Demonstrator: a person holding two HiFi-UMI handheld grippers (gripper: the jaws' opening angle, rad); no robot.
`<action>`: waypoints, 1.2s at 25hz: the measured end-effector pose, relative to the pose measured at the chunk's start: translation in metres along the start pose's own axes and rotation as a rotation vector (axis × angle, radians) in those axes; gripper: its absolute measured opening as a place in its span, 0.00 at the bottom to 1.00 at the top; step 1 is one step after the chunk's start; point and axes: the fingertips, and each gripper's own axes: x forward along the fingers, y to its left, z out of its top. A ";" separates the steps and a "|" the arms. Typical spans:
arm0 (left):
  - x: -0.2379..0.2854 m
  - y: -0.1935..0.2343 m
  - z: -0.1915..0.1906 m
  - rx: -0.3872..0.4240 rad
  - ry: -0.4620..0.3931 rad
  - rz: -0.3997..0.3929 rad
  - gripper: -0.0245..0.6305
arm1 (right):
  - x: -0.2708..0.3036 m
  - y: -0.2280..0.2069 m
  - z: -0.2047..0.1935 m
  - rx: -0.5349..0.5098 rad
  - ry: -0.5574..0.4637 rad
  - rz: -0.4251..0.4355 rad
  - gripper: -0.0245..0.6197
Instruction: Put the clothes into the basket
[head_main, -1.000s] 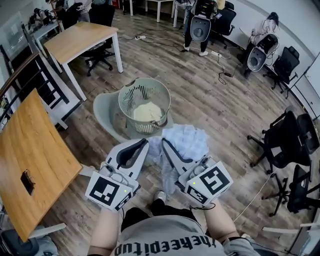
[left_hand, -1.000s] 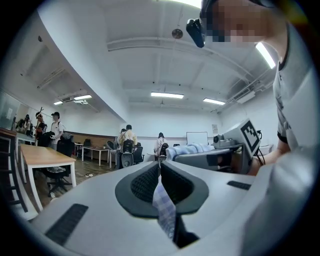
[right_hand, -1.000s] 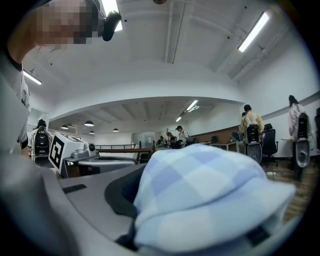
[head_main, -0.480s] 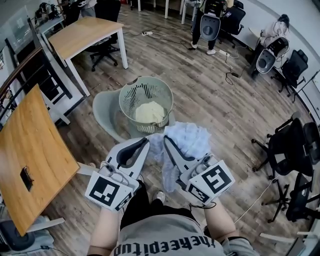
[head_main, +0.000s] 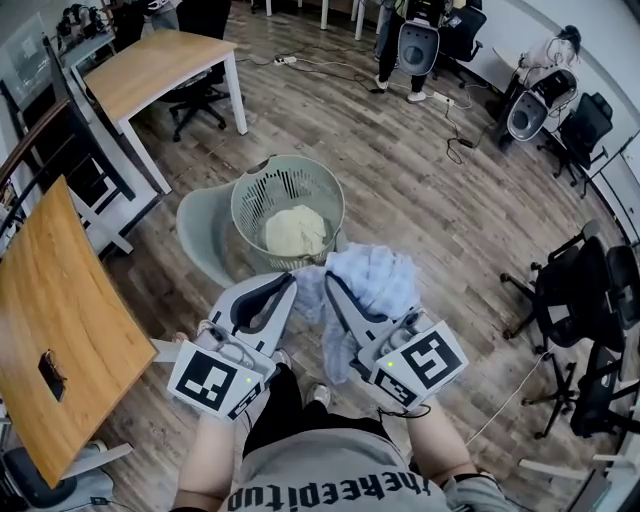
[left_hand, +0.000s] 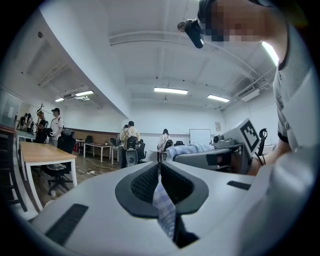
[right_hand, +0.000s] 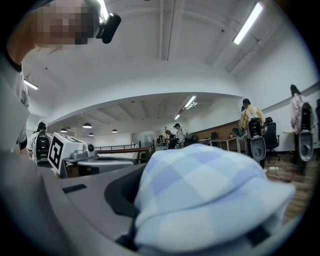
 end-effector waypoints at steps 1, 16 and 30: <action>0.002 0.005 0.000 -0.001 0.001 -0.002 0.08 | 0.005 -0.002 0.000 0.000 0.001 -0.003 0.09; 0.033 0.086 0.004 -0.010 0.009 -0.036 0.07 | 0.080 -0.034 0.012 0.002 0.005 -0.055 0.09; 0.042 0.145 -0.002 -0.025 0.016 -0.071 0.07 | 0.138 -0.043 0.013 0.005 0.010 -0.098 0.09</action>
